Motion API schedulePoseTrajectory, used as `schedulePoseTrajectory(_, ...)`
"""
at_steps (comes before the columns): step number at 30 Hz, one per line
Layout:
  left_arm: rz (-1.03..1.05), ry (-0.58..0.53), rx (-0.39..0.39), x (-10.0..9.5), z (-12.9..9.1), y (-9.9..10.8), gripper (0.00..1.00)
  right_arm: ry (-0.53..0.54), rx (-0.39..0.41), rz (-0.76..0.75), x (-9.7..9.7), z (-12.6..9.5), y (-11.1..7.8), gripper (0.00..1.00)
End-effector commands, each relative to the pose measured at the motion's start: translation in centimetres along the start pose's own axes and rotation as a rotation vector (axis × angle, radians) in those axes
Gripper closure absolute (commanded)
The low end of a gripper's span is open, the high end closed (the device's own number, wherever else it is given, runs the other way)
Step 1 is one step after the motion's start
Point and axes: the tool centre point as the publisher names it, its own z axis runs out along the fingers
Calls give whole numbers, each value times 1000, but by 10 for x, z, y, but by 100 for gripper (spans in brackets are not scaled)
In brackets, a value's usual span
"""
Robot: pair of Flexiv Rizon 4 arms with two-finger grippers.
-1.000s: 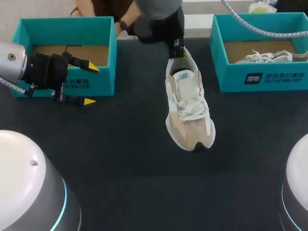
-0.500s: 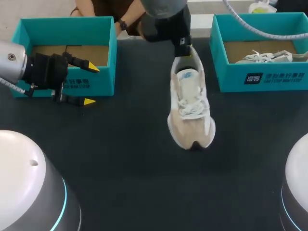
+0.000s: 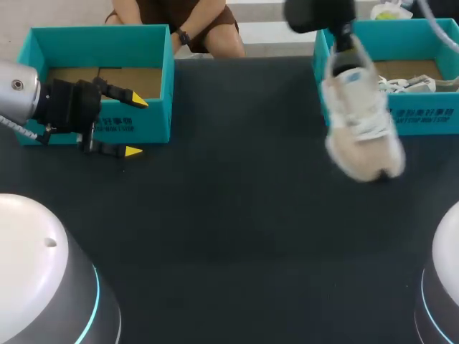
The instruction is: Take the shoe out of the shoebox, open the shoe tongue, remove and reinsert the insole, then place the shoe into the shoebox
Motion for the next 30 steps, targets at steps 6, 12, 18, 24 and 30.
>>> schedulePoseTrajectory(6, 1, 0, -2, 1, 0, 0, 0, -51, -177, -41, -15, 26, -73, 100)
schedulePoseTrajectory(12, 1, 0, -2, 1, 0, 0, 0, -51, -177, -41, -15, 26, -73, 100)
schedulePoseTrajectory(18, 1, 0, -2, 1, 0, 0, 0, -51, -177, -41, -15, 26, -73, 100)
schedulePoseTrajectory(24, 1, 0, -2, 1, 0, 0, 0, -62, -174, -31, -23, 32, -79, 100)
schedulePoseTrajectory(30, 1, 0, -2, 1, 0, 0, 0, -78, -190, -62, -58, 63, -110, 100)
